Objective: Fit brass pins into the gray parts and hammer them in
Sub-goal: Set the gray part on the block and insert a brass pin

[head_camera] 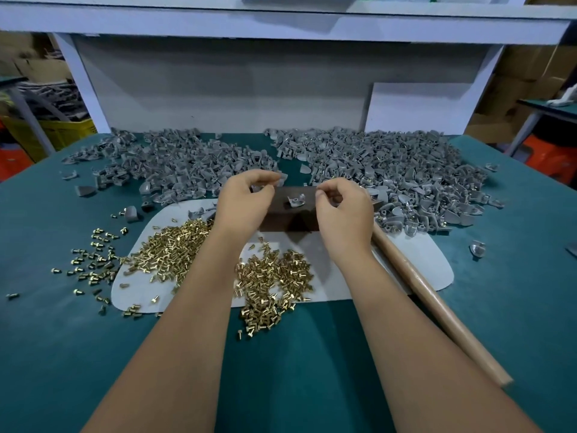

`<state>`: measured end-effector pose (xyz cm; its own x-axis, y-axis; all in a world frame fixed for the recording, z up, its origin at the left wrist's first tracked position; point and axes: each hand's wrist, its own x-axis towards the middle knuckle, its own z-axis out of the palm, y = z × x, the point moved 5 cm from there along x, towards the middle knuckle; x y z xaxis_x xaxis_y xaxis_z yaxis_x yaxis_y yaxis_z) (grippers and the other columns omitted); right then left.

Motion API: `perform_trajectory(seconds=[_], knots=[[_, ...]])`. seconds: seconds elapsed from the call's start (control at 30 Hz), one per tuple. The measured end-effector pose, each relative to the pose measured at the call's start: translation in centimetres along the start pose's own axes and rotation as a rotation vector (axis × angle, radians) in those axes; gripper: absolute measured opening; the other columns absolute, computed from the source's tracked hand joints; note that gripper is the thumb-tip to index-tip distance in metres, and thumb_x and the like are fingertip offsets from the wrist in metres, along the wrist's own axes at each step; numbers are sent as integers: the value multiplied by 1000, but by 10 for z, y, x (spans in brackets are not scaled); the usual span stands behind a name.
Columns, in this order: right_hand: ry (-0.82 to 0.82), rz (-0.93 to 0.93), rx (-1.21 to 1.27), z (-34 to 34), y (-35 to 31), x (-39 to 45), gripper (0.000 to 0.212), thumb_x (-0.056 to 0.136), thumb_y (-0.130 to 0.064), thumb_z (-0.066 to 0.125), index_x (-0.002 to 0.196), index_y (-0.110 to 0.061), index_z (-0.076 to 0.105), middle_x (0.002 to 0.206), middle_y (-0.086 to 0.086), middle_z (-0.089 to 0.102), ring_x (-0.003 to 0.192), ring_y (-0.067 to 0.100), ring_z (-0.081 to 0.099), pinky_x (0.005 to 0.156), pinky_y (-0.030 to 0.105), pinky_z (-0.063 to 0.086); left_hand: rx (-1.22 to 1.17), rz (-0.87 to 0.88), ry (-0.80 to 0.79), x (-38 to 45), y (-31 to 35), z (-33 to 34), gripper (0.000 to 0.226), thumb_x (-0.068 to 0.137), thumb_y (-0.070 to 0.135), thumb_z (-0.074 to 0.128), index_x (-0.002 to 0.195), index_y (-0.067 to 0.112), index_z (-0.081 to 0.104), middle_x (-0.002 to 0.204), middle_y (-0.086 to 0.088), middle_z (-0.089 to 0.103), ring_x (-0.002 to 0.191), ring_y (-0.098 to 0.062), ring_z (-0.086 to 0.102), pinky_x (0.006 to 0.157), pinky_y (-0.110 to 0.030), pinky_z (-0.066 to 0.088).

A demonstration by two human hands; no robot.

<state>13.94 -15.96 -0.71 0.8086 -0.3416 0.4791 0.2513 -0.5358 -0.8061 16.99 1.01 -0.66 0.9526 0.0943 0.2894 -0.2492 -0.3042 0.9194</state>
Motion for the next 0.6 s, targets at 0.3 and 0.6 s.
perform_trajectory(seconds=[0.3, 0.6], knots=[[-47, -13, 8, 5, -2, -3, 13, 88, -19, 60, 84, -31, 63, 87, -10, 65, 94, 21, 58, 83, 45, 49, 215, 85, -67, -6, -3, 19, 12, 83, 25, 76, 93, 31, 75, 101, 5, 71, 112, -23, 60, 99, -45, 49], [-187, -31, -14, 16, -4, -4, 9, 95, -16, 53, 92, -23, 58, 94, -4, 65, 99, 22, 57, 86, 47, 47, 86, 71, 77, -8, 1, 12, 15, 94, 22, 60, 99, 33, 68, 85, 18, 67, 84, 4, 63, 71, -20, 49]])
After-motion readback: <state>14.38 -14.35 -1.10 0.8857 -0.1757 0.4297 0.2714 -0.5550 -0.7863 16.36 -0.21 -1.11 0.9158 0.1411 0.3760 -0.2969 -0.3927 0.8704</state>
